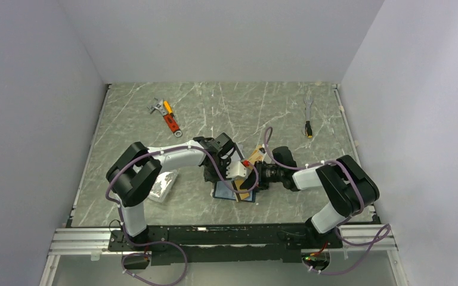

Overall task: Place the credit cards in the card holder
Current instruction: Insert the credit card into the card holder.

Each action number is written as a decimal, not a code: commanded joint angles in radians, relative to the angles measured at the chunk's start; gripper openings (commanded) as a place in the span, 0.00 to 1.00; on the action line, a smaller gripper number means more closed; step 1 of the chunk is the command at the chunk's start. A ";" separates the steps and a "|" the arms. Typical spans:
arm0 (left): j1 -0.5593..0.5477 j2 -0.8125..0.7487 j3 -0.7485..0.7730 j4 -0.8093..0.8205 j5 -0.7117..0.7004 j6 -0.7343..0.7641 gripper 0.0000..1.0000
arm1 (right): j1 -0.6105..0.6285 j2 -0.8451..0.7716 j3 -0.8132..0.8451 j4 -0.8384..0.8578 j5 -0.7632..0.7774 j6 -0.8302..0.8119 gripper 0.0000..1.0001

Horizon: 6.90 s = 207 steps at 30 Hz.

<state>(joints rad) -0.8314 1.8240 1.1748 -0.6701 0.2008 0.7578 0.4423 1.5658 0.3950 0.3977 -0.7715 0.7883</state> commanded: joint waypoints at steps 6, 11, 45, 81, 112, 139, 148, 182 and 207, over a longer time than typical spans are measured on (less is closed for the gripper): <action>-0.041 0.028 -0.025 0.032 -0.011 0.044 0.21 | -0.014 0.061 -0.013 0.085 0.035 0.009 0.00; -0.049 0.024 -0.030 0.023 -0.001 0.048 0.20 | -0.018 0.066 -0.025 0.095 0.059 0.017 0.00; -0.118 0.021 -0.049 -0.054 0.124 0.109 0.15 | -0.051 0.131 -0.069 0.290 0.034 0.076 0.00; -0.133 0.023 -0.029 -0.048 0.120 0.111 0.14 | 0.004 -0.006 -0.050 -0.023 0.224 0.021 0.14; -0.070 -0.155 -0.079 0.138 0.210 0.060 0.10 | 0.196 -0.173 0.089 -0.477 0.578 -0.005 0.65; -0.067 -0.072 -0.119 0.238 0.129 0.121 0.11 | 0.087 -0.279 0.059 -0.374 0.307 0.010 0.70; -0.094 -0.044 -0.122 0.214 0.072 0.146 0.10 | 0.095 -0.279 0.091 -0.504 0.395 -0.012 0.62; -0.095 -0.050 -0.129 0.213 0.056 0.134 0.08 | 0.132 -0.223 0.176 -0.587 0.648 -0.003 0.00; -0.094 -0.085 -0.147 0.229 0.019 0.146 0.07 | 0.211 -0.146 0.285 -0.629 0.668 -0.044 0.00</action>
<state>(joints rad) -0.9245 1.7565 1.0500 -0.4328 0.2481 0.8795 0.6605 1.4002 0.6247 -0.2329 -0.1276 0.7700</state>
